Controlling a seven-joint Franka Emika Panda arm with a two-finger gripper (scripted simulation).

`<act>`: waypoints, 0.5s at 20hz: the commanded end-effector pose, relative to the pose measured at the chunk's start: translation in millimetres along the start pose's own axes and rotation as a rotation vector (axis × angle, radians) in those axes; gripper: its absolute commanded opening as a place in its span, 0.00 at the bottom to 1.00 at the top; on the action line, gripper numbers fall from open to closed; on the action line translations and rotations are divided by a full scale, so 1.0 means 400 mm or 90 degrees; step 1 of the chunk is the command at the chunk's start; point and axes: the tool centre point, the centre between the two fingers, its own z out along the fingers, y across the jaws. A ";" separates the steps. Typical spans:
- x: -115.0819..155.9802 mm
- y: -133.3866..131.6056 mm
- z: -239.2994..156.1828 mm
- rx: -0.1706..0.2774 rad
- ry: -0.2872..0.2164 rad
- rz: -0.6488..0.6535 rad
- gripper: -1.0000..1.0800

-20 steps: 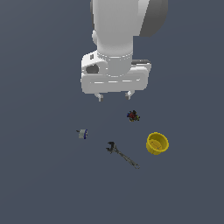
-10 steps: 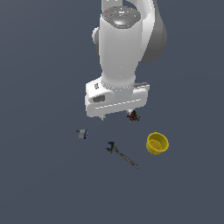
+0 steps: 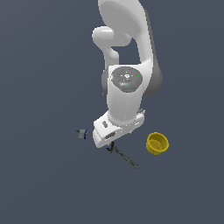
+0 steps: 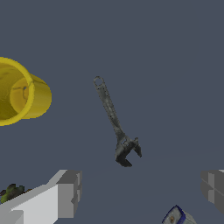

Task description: Pick up a designated object from a clutter of objects.

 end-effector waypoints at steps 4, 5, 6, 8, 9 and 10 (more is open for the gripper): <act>0.042 -0.002 0.133 0.002 0.000 -0.085 0.96; 0.047 -0.003 0.153 0.003 0.000 -0.097 0.96; 0.051 -0.004 0.172 0.003 0.000 -0.109 0.96; 0.059 -0.006 0.206 0.005 0.000 -0.129 0.96; 0.062 -0.008 0.221 0.005 0.000 -0.138 0.96; 0.065 -0.009 0.234 0.005 0.001 -0.146 0.96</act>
